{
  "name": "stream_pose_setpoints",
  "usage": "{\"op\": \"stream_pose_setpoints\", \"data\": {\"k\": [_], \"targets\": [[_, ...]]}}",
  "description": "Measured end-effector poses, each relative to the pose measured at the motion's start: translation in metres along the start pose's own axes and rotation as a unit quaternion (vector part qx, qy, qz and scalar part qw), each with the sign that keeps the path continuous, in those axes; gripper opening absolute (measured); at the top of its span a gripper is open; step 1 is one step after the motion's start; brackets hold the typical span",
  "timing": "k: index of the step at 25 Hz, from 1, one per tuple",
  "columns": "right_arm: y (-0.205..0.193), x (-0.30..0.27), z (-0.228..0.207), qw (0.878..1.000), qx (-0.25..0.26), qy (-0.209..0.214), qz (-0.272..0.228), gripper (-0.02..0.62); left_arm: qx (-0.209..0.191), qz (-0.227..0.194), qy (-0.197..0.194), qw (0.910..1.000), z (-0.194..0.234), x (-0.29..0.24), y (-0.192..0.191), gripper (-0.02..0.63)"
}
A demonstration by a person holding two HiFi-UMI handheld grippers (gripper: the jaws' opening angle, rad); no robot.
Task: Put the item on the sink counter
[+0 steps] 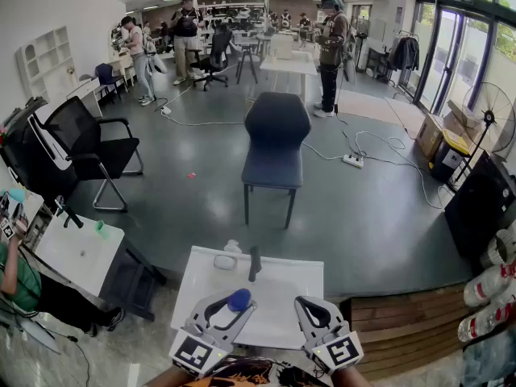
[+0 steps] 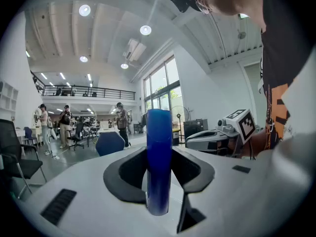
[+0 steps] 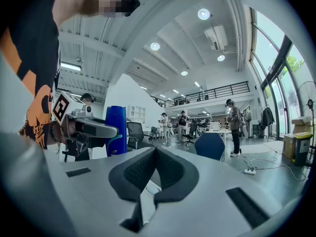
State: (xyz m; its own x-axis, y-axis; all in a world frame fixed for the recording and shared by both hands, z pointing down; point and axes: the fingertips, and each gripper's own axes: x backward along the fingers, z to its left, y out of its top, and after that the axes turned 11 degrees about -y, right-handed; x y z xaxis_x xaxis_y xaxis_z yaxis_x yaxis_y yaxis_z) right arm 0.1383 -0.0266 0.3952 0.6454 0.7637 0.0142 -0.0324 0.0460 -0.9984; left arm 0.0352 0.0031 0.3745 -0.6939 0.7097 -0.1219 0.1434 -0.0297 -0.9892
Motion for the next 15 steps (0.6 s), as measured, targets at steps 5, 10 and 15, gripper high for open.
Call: {"op": "stream_pose_setpoints", "data": {"k": [5, 10, 15], "targets": [[-0.002, -0.006, -0.002, 1.000, -0.006, 0.003, 0.003, 0.014, 0.003, -0.001, 0.002, 1.0000, 0.007, -0.003, -0.001, 0.163], [-0.003, -0.013, 0.003, 1.000, -0.002, 0.003, 0.004, 0.014, 0.006, -0.002, 0.002, 1.0000, 0.014, 0.001, -0.005, 0.163], [0.001, -0.018, 0.008, 1.000, -0.008, 0.016, -0.002, 0.014, 0.012, 0.002, 0.003, 0.9999, 0.019, 0.001, -0.006, 0.163]]}}
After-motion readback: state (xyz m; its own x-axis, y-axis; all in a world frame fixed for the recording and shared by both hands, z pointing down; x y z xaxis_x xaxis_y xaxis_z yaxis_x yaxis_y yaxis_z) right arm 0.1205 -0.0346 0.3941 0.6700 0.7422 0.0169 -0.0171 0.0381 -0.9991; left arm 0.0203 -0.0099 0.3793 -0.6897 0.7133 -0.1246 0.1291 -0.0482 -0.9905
